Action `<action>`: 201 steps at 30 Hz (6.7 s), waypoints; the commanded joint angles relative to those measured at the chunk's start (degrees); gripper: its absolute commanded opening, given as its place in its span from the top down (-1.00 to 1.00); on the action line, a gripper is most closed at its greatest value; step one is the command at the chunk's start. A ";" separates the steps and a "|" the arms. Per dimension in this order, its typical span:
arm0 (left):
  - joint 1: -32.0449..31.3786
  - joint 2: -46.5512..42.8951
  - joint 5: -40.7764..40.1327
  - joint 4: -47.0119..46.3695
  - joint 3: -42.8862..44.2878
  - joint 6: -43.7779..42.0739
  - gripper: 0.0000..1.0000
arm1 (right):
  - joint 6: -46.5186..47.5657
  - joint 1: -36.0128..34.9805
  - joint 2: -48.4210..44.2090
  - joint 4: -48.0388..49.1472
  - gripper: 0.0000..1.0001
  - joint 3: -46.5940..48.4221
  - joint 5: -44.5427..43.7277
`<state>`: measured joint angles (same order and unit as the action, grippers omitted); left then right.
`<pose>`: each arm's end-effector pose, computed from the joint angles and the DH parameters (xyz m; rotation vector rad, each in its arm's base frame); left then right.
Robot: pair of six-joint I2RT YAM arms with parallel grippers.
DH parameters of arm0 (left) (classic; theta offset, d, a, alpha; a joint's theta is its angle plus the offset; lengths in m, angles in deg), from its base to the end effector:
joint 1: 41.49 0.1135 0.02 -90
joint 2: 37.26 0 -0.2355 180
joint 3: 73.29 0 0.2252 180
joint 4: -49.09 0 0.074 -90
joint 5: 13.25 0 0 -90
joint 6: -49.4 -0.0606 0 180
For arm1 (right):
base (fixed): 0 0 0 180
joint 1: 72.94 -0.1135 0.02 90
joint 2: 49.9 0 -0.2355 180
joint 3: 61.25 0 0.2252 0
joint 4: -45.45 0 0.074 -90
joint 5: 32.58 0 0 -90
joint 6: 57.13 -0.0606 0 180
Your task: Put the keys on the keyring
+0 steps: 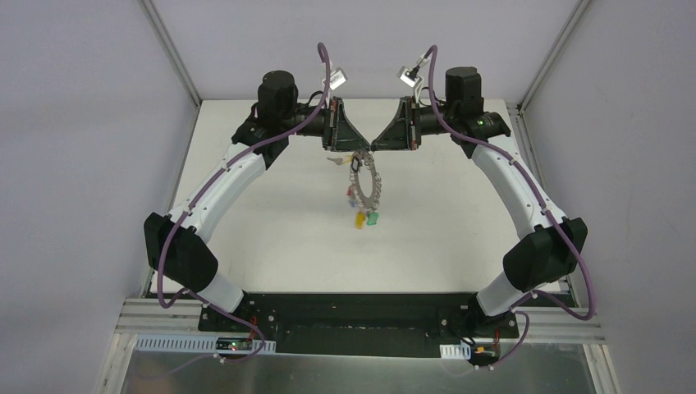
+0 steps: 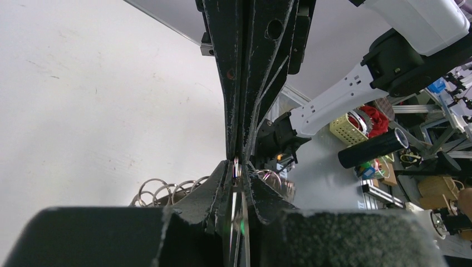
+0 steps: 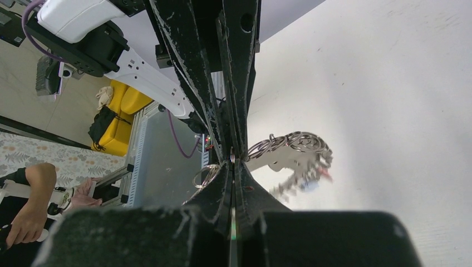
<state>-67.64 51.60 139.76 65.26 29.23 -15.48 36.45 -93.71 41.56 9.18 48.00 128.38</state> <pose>0.2774 -0.1964 0.3977 0.9420 1.5732 -1.5289 0.2876 0.1704 0.3880 -1.1912 1.4530 1.3579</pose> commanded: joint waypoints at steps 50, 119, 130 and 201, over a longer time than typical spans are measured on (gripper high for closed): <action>4.79 -0.54 -10.83 21.59 6.28 -17.25 -0.26 | 10.08 -6.04 -6.95 -8.77 1.00 -0.07 -32.89; -6.19 -3.73 -18.57 29.83 -3.10 -46.68 -0.10 | 19.46 -2.87 -10.74 -9.55 1.00 -9.94 -12.18; -8.96 -3.96 -19.80 26.30 -4.56 -43.11 -0.04 | 23.07 -2.50 -9.17 -12.38 1.00 -10.39 -9.38; -11.29 1.15 1.35 10.42 -5.68 -30.94 1.00 | 31.15 2.18 -12.55 -15.41 1.00 -16.29 3.17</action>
<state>-78.29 52.62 139.71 74.70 21.64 -44.42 68.27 -92.07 30.79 -9.16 31.45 127.22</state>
